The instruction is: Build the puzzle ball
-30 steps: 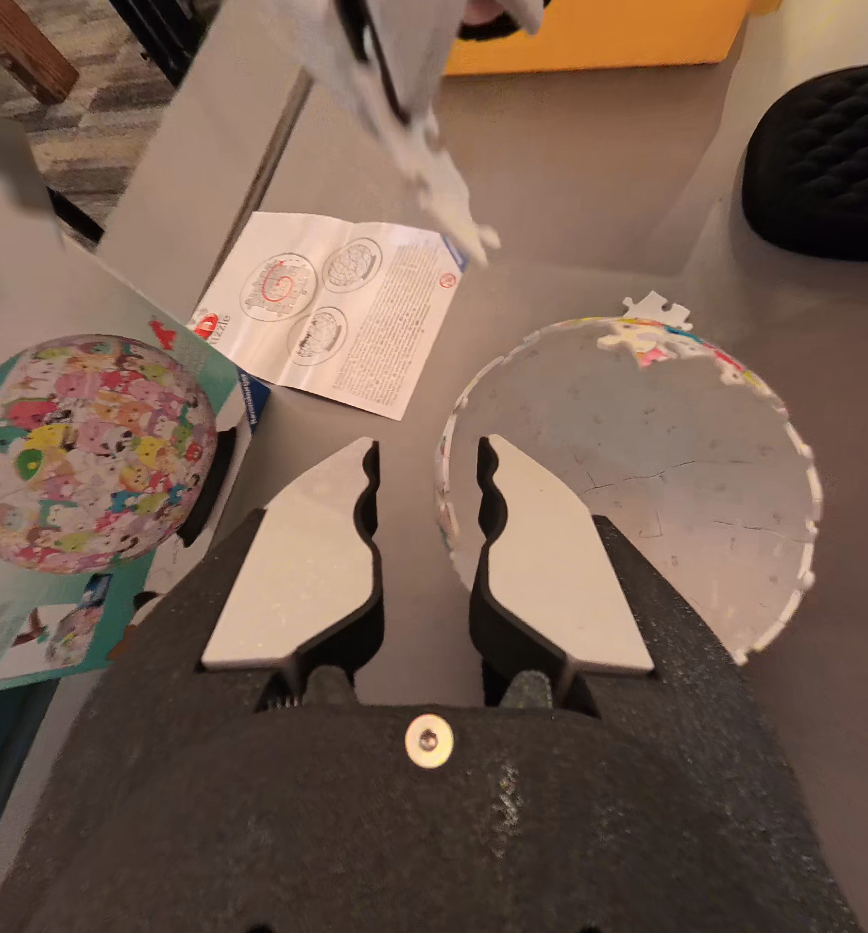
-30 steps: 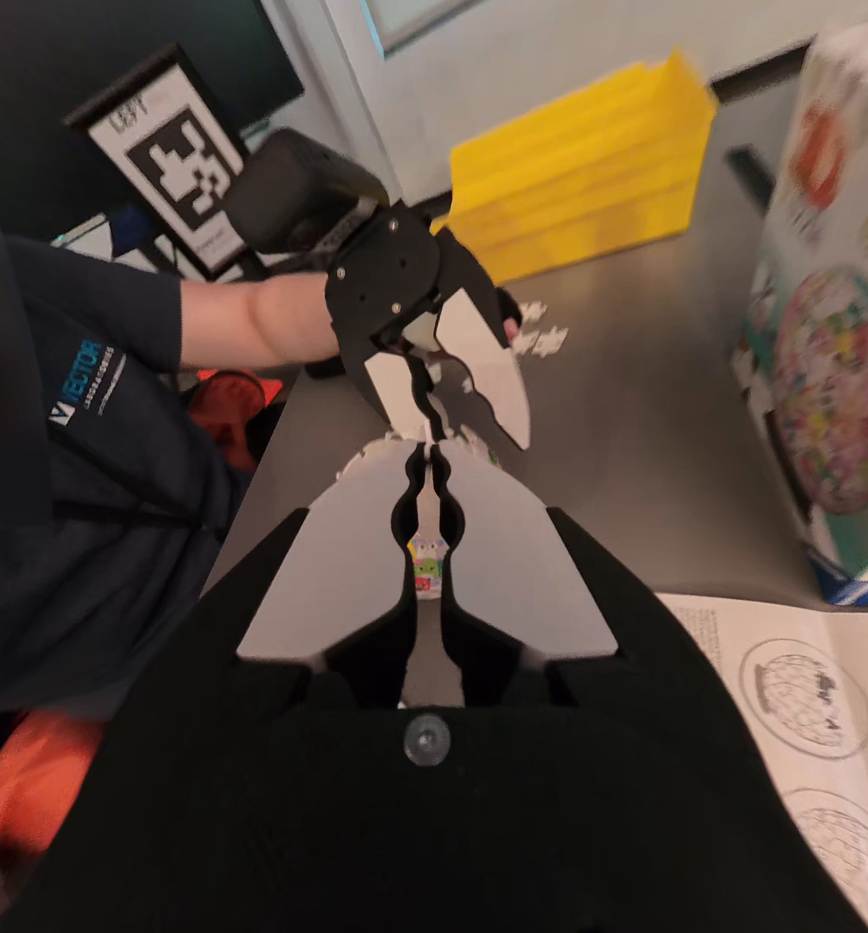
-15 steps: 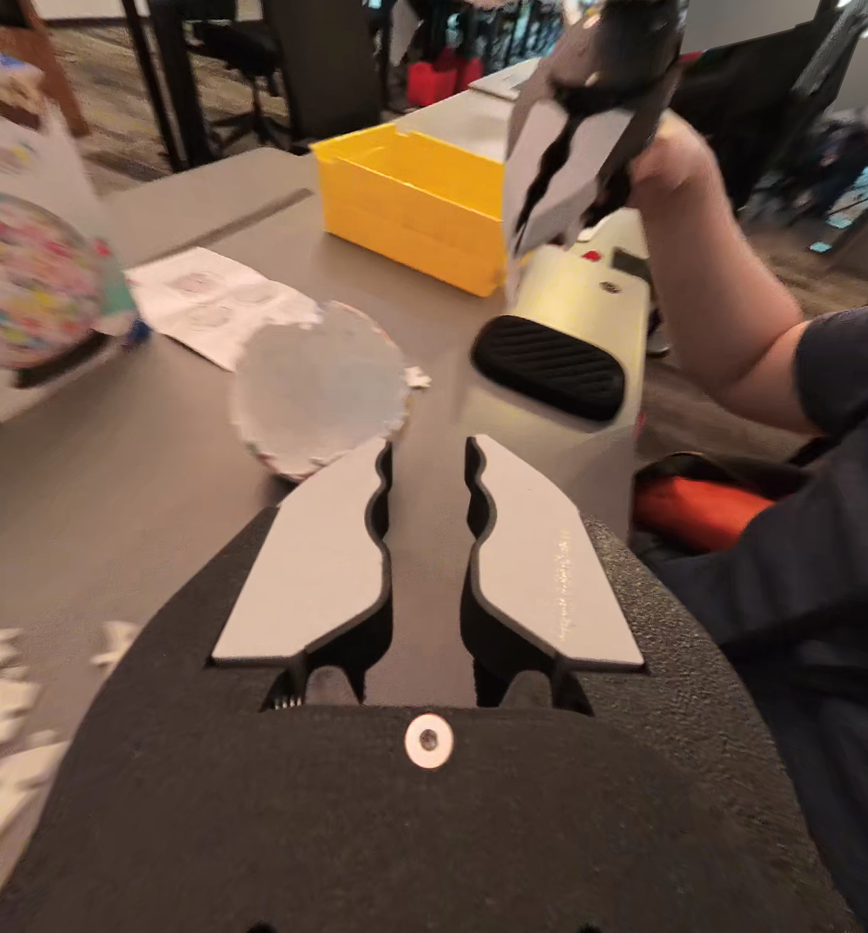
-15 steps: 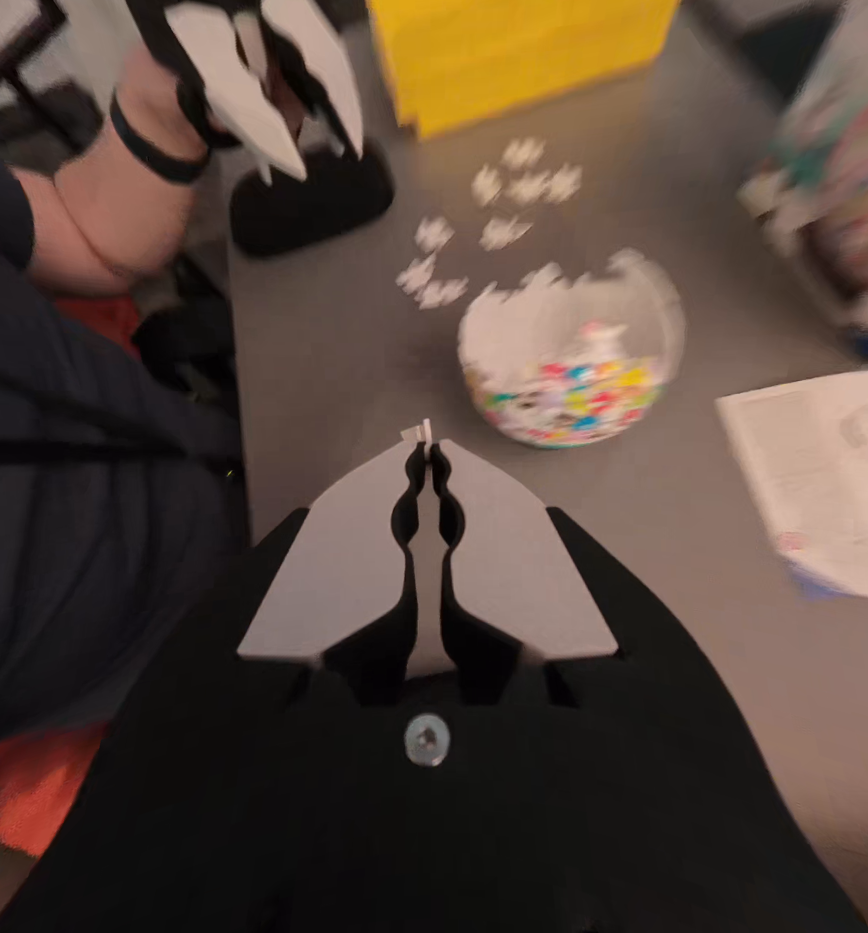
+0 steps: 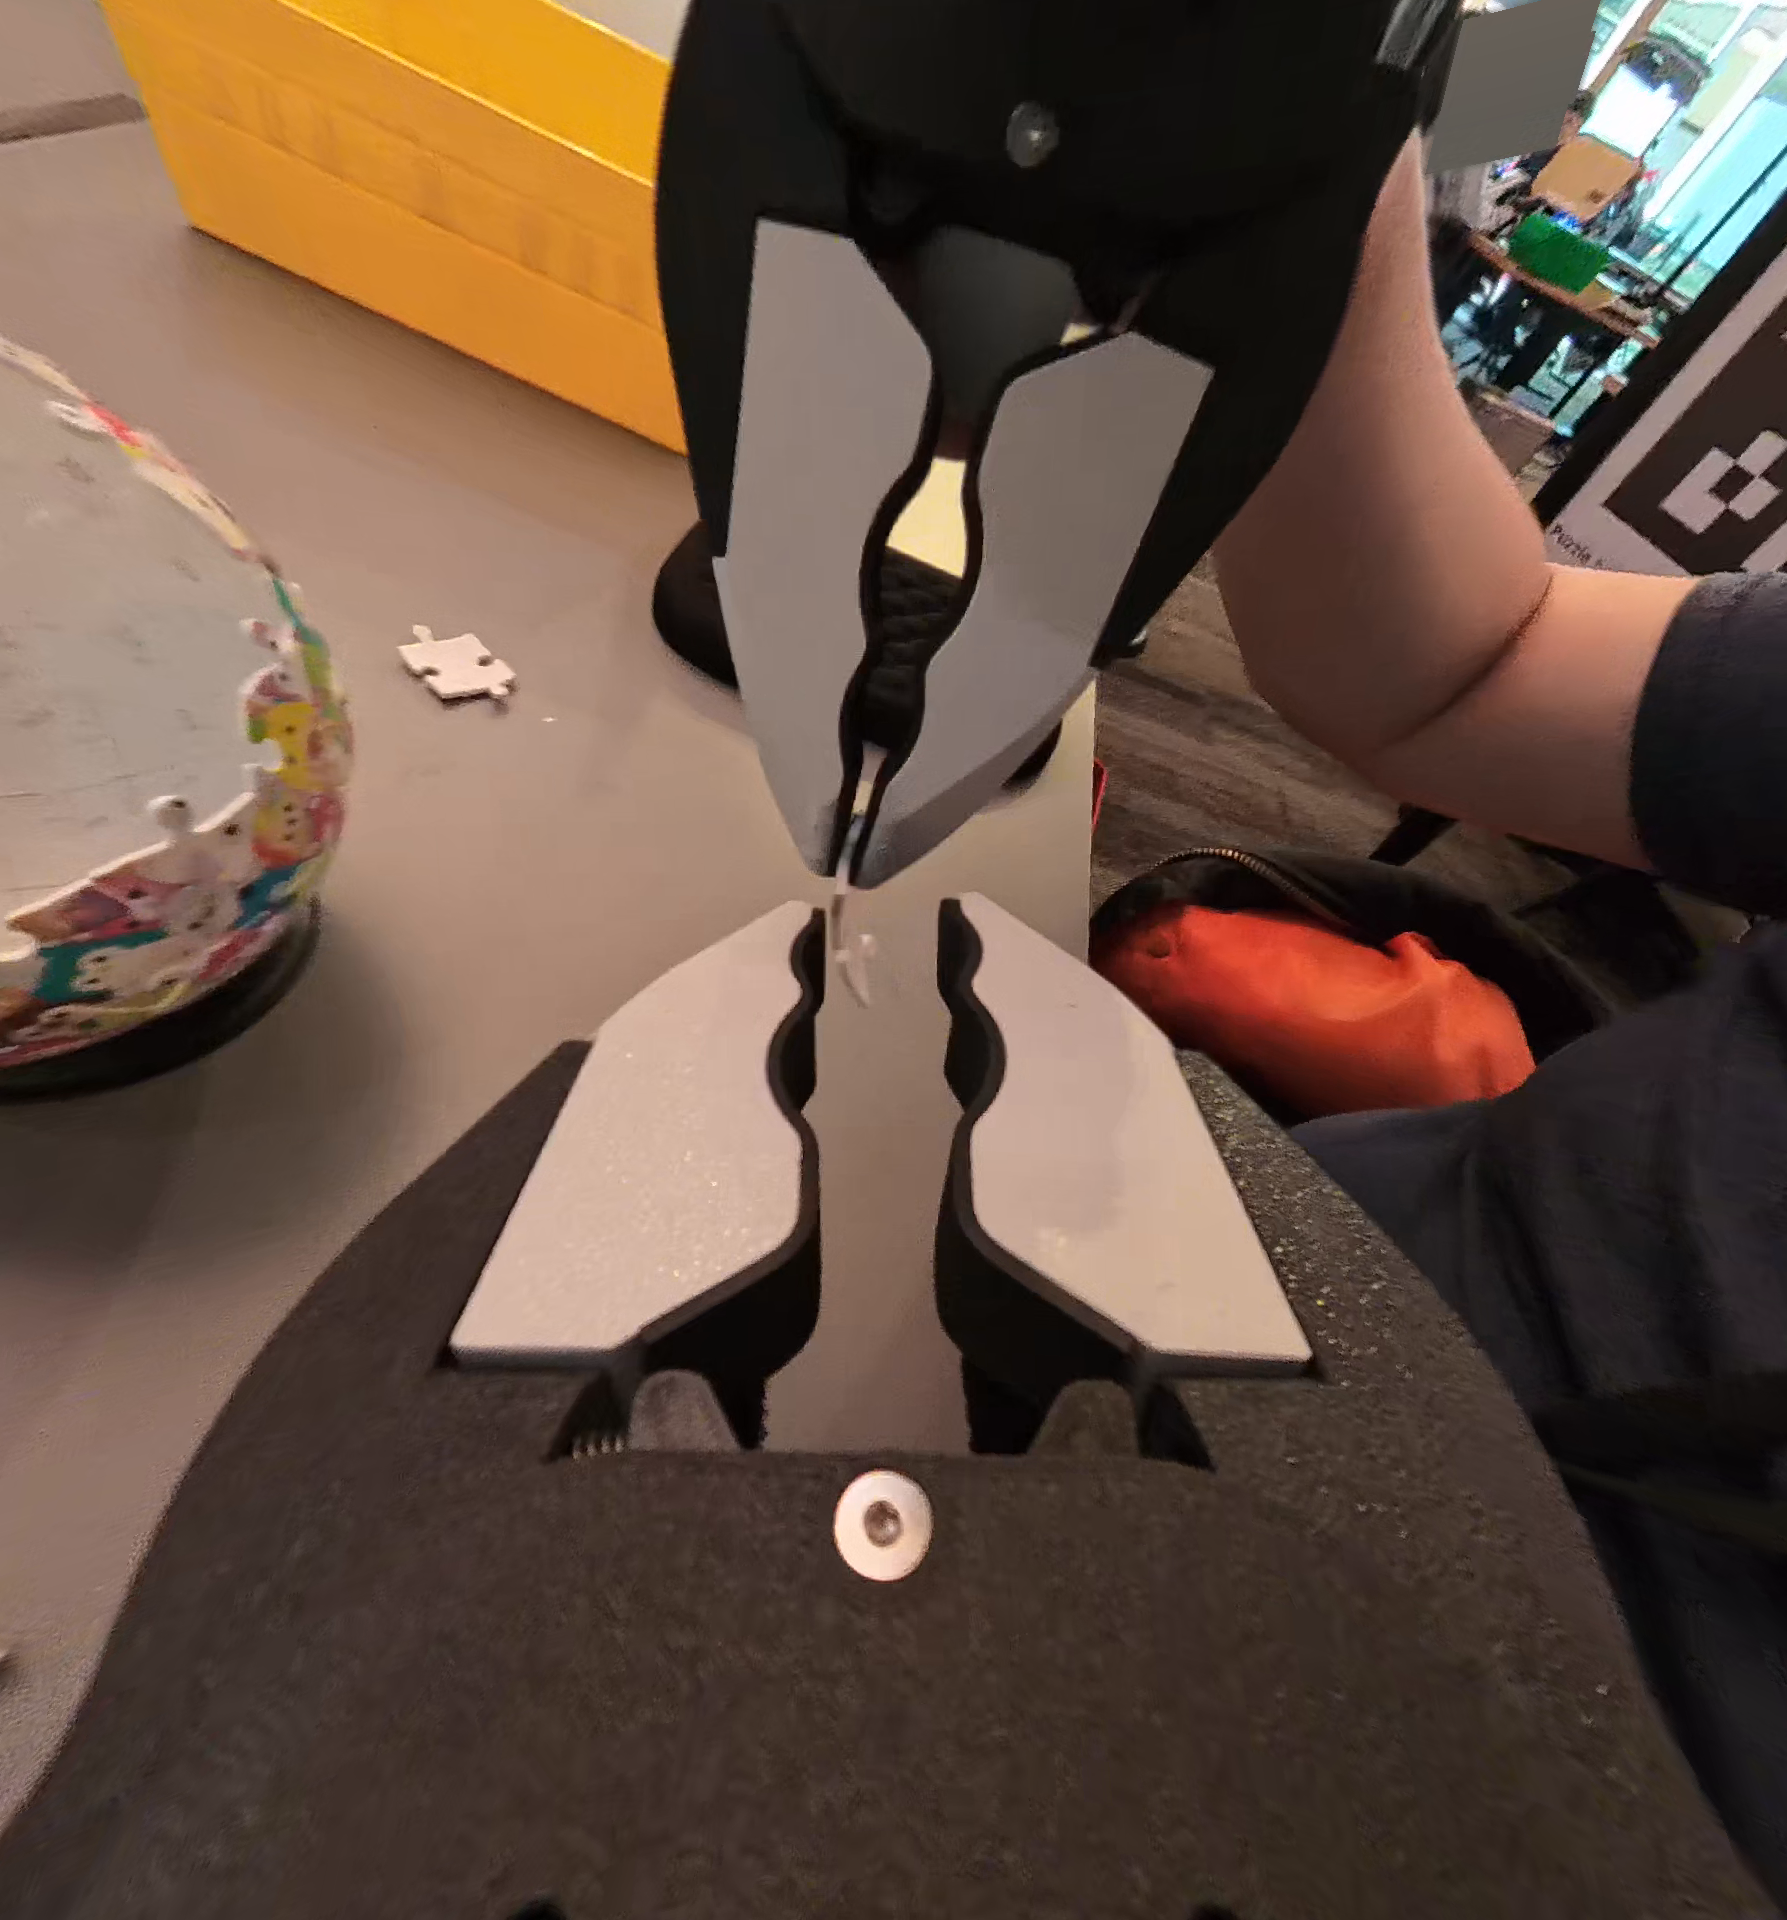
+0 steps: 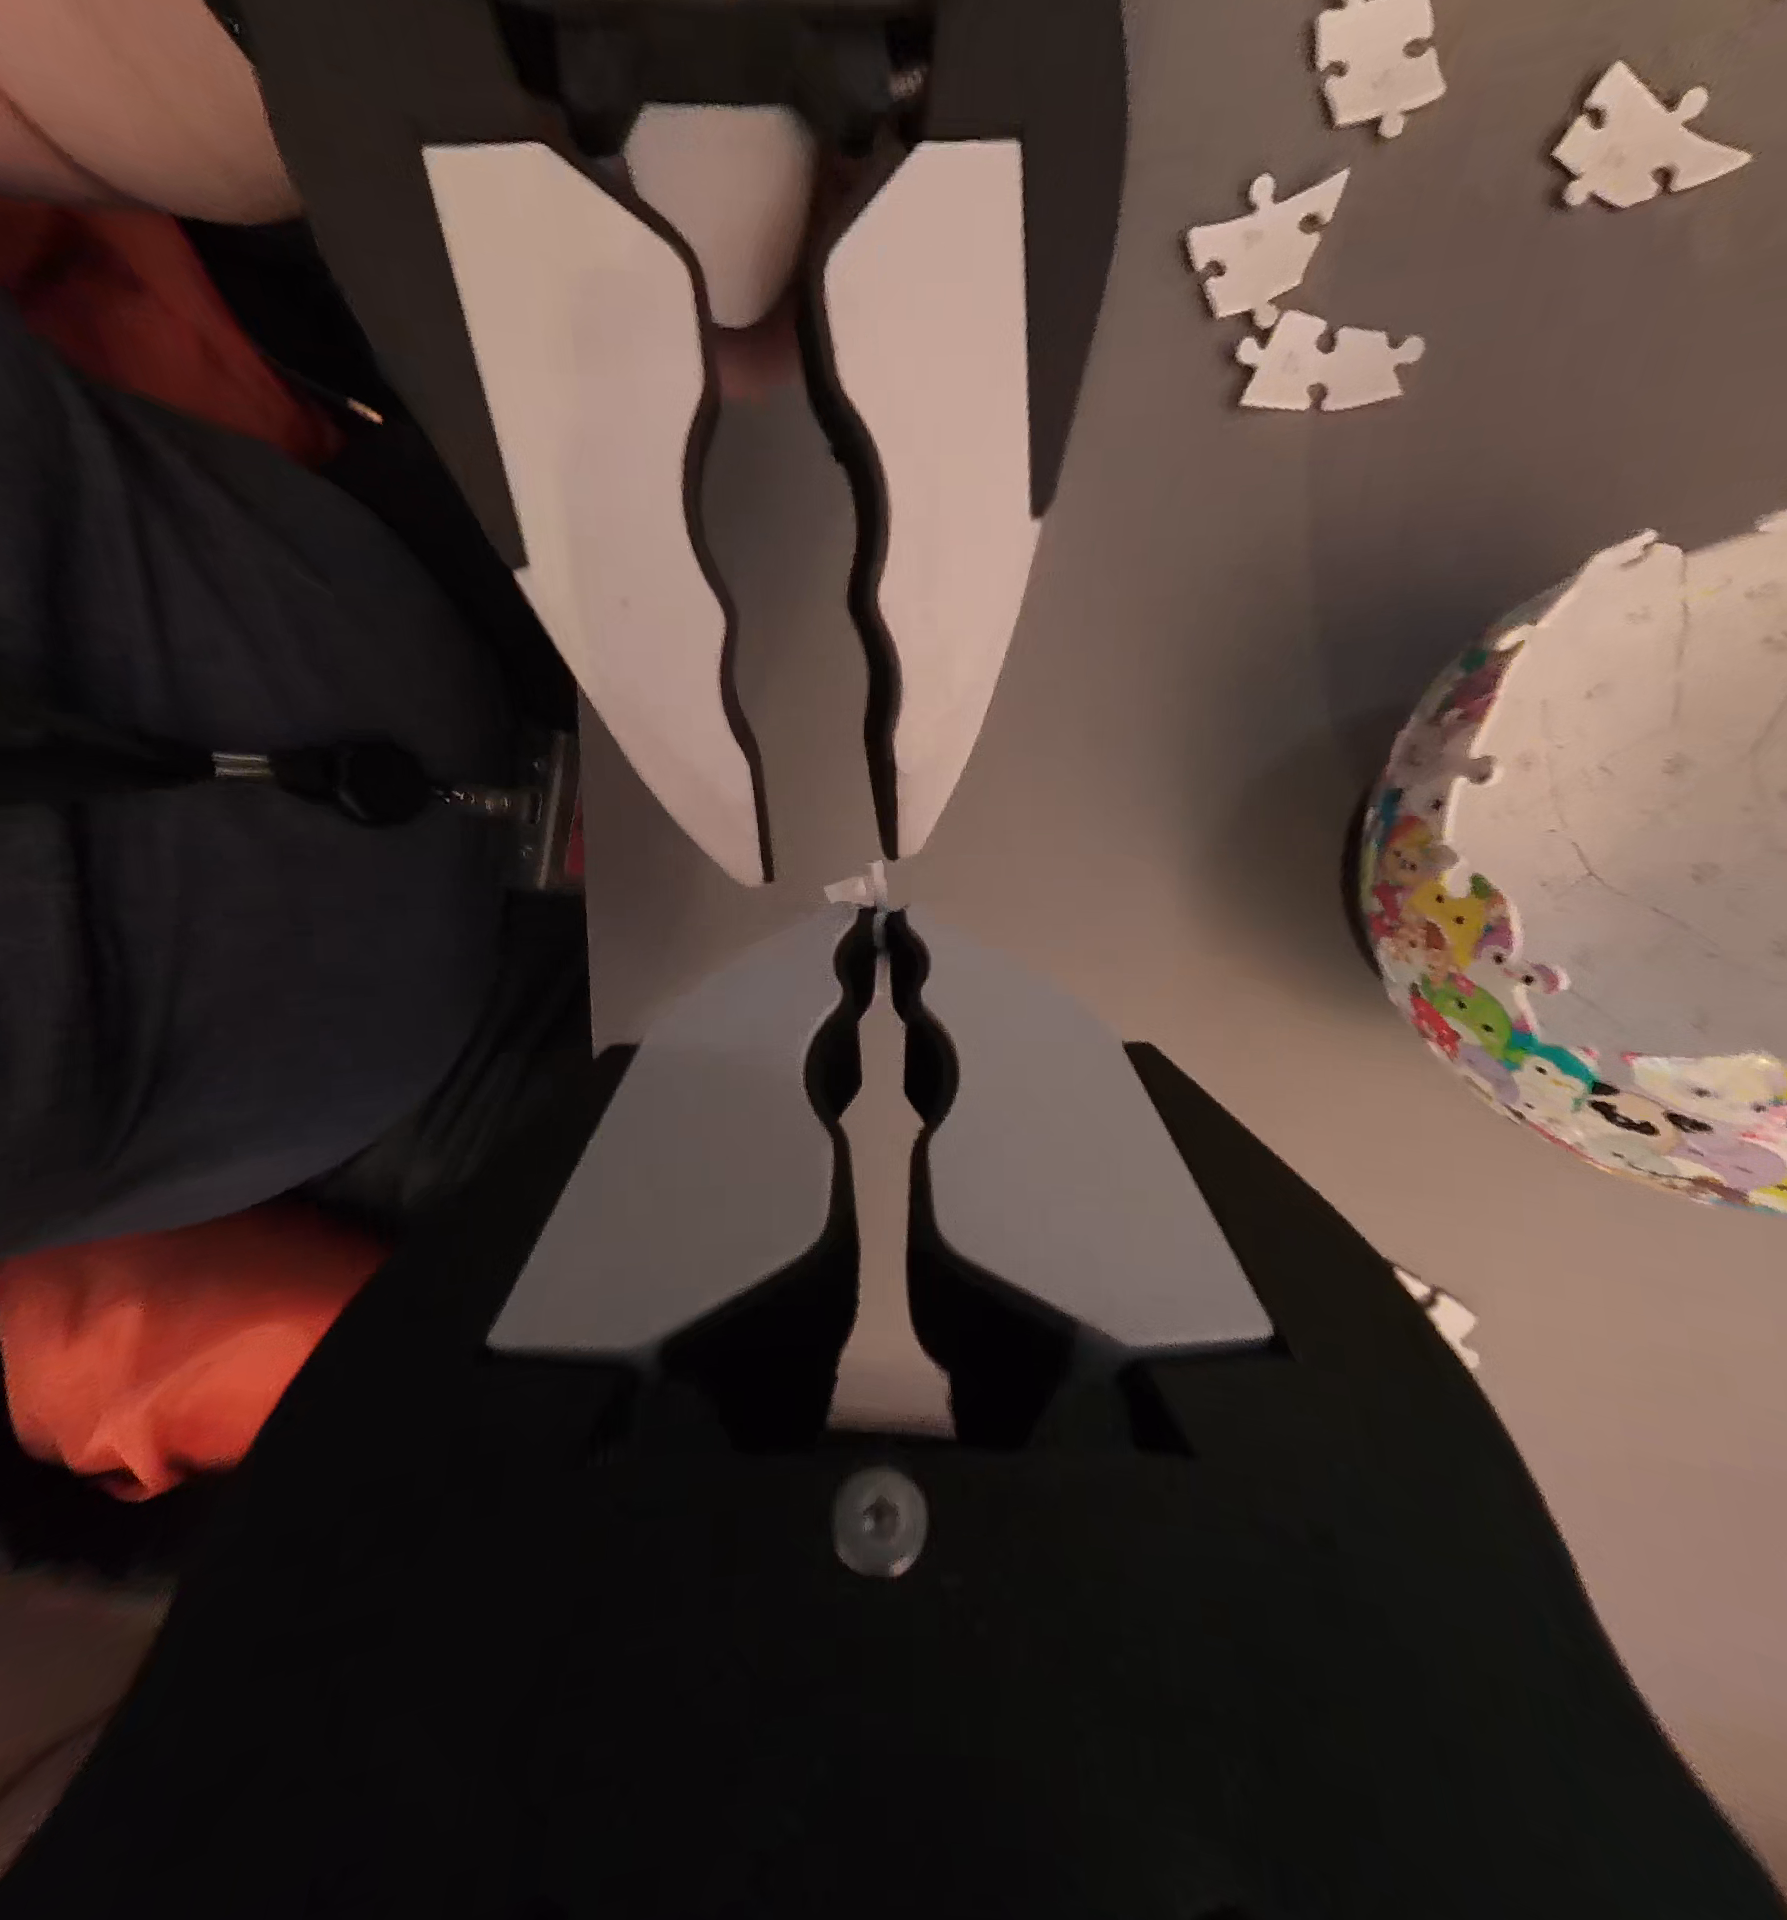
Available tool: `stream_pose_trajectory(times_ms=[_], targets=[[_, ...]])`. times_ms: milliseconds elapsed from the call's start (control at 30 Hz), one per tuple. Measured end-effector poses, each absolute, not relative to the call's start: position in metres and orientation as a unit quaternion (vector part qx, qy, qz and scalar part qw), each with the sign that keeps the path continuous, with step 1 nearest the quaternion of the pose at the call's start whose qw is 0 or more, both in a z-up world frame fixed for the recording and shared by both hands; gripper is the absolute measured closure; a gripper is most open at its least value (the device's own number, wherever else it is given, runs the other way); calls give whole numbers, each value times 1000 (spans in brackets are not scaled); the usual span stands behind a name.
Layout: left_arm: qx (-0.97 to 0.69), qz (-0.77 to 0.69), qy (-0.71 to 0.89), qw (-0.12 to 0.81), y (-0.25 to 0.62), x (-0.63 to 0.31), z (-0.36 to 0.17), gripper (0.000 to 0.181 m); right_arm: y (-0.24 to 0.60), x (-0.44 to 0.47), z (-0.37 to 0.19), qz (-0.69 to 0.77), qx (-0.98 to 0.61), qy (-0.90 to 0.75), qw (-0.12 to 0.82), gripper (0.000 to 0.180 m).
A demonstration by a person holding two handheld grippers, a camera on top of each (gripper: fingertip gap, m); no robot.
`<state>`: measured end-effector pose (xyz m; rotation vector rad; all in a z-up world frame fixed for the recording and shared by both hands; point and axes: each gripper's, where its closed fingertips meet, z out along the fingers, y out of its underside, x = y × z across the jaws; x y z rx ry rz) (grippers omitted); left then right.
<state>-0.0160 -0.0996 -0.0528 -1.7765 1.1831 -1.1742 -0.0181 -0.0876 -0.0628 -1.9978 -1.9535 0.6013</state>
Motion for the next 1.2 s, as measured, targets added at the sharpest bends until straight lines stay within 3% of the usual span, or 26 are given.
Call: stream_pose_trajectory(times_ms=[133, 200, 367, 467, 600, 633, 667, 733, 800, 867, 1067, 1167, 1200], targets=[[-684, -424, 487, 338, -104, -10, -68, 178, -98, -25, -59, 233, -677, -683, 140, 176], [-679, -430, 473, 362, -101, -10, -64, 179, -96, -25, -54, 248, -680, -671, 161, 173], [-656, -491, 383, 427, -89, -22, -46, 179, -73, -19, -17, 361, -698, -503, 360, 155], [-640, -516, 339, 458, -85, -28, -37, 179, -82, -26, -16, 451, -653, -431, 429, 152], [-620, -526, 327, 480, -87, -28, -33, 179, -85, -37, -35, 495, -643, -412, 416, 152], [-612, -536, 332, 477, -90, -26, -32, 179, -90, -40, -38, 519, -638, -414, 391, 156], [-607, -546, 334, 471, -92, -25, -32, 179, -94, -41, -42, 535, -635, -416, 371, 175], [-605, -554, 341, 459, -96, -25, -35, 179, -96, -40, -46, 557, -632, -409, 350, 177], [-615, -547, 352, 445, -99, -25, -43, 166, -103, -38, -59, 556, -643, -419, 318, 177], [-618, -546, 372, 427, -104, -26, -49, 161, -107, -36, -74, 534, -657, -435, 307, 177], [-643, -515, 421, 379, -108, -17, -74, 178, -113, -35, -97, 480, -672, -492, 276, 176], [-649, -522, 391, 391, -99, -21, -68, 179, -97, -18, -88, 440, -680, -500, 307, 152], [-649, -528, 378, 396, -96, -25, -64, 179, -81, -2, -82, 405, -688, -498, 339, 152]])
